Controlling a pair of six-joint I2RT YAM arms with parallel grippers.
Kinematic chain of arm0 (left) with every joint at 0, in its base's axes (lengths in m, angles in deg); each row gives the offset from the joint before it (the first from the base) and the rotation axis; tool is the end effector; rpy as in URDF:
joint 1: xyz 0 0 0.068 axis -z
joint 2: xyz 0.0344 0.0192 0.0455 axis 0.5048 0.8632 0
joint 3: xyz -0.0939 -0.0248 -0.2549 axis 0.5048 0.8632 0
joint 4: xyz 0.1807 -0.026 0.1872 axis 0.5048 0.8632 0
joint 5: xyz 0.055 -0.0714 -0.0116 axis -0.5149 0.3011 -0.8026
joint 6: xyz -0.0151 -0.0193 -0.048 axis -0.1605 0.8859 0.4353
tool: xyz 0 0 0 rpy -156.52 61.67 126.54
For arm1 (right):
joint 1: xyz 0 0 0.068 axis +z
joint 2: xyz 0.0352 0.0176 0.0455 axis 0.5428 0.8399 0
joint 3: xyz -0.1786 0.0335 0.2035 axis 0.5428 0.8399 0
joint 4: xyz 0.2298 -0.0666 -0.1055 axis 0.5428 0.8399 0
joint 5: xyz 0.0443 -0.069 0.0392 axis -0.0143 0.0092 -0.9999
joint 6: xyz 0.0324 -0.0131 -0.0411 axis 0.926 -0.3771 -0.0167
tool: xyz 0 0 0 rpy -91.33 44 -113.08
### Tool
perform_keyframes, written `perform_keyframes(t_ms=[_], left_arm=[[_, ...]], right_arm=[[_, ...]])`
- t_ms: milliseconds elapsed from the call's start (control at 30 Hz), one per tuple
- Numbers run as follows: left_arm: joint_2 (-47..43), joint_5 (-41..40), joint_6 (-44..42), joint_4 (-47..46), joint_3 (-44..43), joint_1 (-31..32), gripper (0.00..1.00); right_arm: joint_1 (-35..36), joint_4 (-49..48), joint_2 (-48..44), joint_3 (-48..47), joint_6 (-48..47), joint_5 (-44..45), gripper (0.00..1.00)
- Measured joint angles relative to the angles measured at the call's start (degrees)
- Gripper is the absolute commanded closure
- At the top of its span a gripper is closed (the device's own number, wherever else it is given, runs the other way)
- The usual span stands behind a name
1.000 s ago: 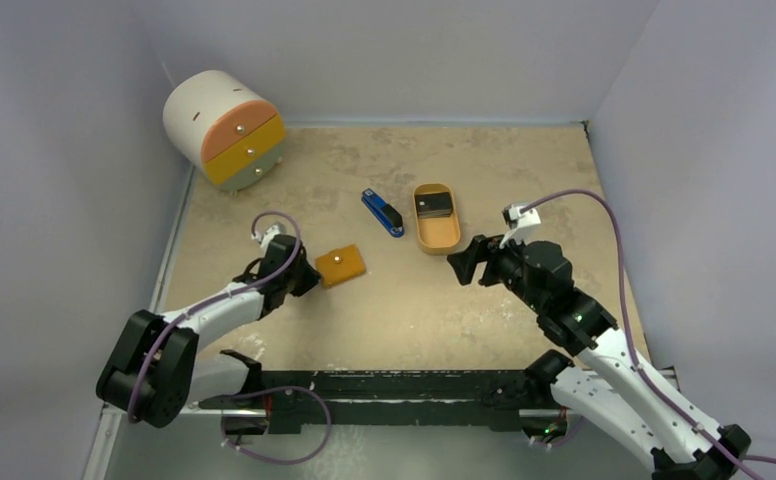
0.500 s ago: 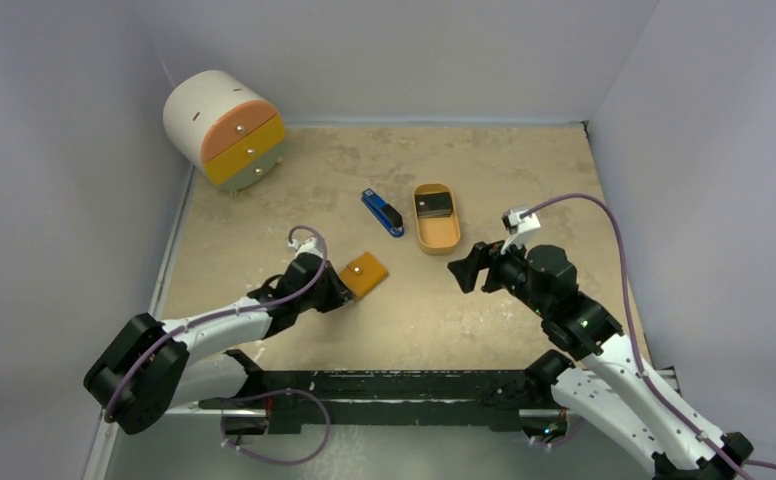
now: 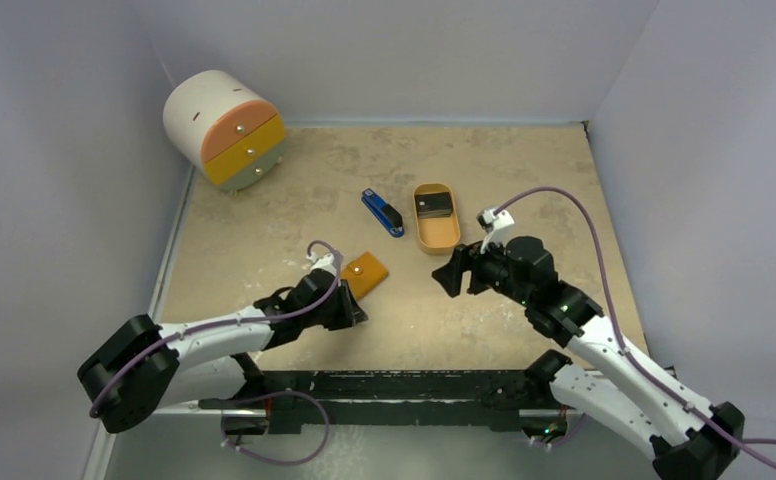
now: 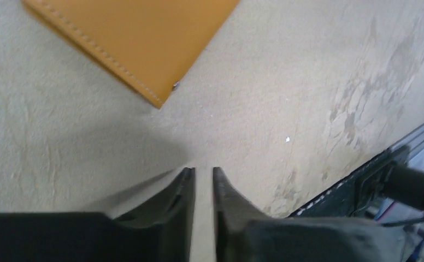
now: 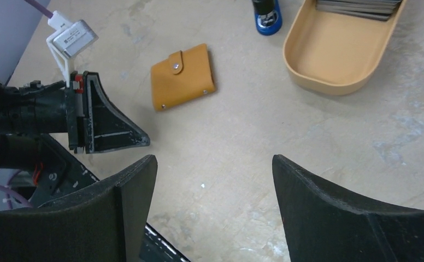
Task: Put the credit cards into the card holder
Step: Adjust the card holder at the center of the board.
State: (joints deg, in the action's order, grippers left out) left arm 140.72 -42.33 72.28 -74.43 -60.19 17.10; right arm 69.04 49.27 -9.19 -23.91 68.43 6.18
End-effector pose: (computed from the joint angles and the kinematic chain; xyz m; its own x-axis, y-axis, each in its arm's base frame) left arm 0.1381 -0.1510 0.1439 -0.8734 -0.2954 -0.3871 0.0126 0.7809 -0.6245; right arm 0.1402 0.1059 0.2920 -0.4661 0.1270 -0.8756 -0.5108 0.7694 0.3835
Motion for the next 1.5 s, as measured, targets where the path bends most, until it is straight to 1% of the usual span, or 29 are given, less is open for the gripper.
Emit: perform_keyframes(t_ms=[33,67,100,133,200,333,500,633,733,867,933,1000,1167,1333,1400,1500], left_arm=[[-0.42,-0.37,-0.24,0.90,0.02,0.04,0.52],[-1.20,-1.07,-0.07,2.21,0.02,0.15,0.44],[-2.54,-2.14,-0.02,4.15,0.02,0.24,0.39],[-4.13,-3.15,0.02,6.21,-0.02,0.24,0.37],[-7.61,-5.60,0.09,11.04,-0.81,0.24,0.36],[-14.69,-11.65,1.16,19.91,-4.39,0.24,0.37],[-22.80,-20.65,5.88,28.72,-6.84,0.24,0.39],[-26.25,-26.05,10.10,35.17,-6.86,0.24,0.40],[-28.09,-28.61,12.13,38.75,-6.97,0.24,0.41],[-29.99,-30.77,13.57,42.03,-7.85,0.24,0.41],[-30.71,-31.36,14.05,43.08,-8.17,0.24,0.42],[-31.36,-31.65,14.47,43.80,-8.28,0.24,0.45],[-32.28,-31.71,14.97,45.16,-8.26,0.24,0.55],[-33.81,-31.67,15.06,45.38,-8.26,0.24,0.66],[-34.25,-31.67,15.17,45.35,-8.26,0.24,0.68],[-34.53,-31.65,15.39,45.33,-8.24,0.24,0.69]], right_arm=[[0.50,-0.42,0.85,0.00,0.13,0.04,0.20],[1.22,-0.94,1.84,-0.02,0.31,0.07,0.19],[2.10,-1.51,3.06,-0.04,0.61,0.26,0.20],[3.08,-1.99,4.52,-0.28,0.79,0.52,0.20],[5.16,-2.51,8.26,-1.60,1.20,1.18,0.20],[8.83,-4.94,17.31,-6.71,2.38,3.93,0.22],[11.02,-11.37,29.07,-13.60,4.37,7.13,0.21],[11.08,-16.00,39.65,-19.65,5.88,8.41,0.21],[11.08,-18.62,47.60,-24.46,6.36,9.11,0.21],[11.08,-19.93,56.02,-30.14,6.73,9.70,0.25],[11.08,-19.98,60.35,-33.68,6.88,9.62,0.30],[11.08,-20.06,64.11,-36.65,6.86,9.51,0.37],[11.08,-19.21,71.76,-43.25,6.19,9.40,0.62],[11.08,-16.90,76.59,-47.74,4.98,9.31,1.00],[11.08,-15.80,78.07,-49.20,4.76,9.40,1.00],[11.08,-14.23,79.58,-50.40,4.63,9.55,1.00]])
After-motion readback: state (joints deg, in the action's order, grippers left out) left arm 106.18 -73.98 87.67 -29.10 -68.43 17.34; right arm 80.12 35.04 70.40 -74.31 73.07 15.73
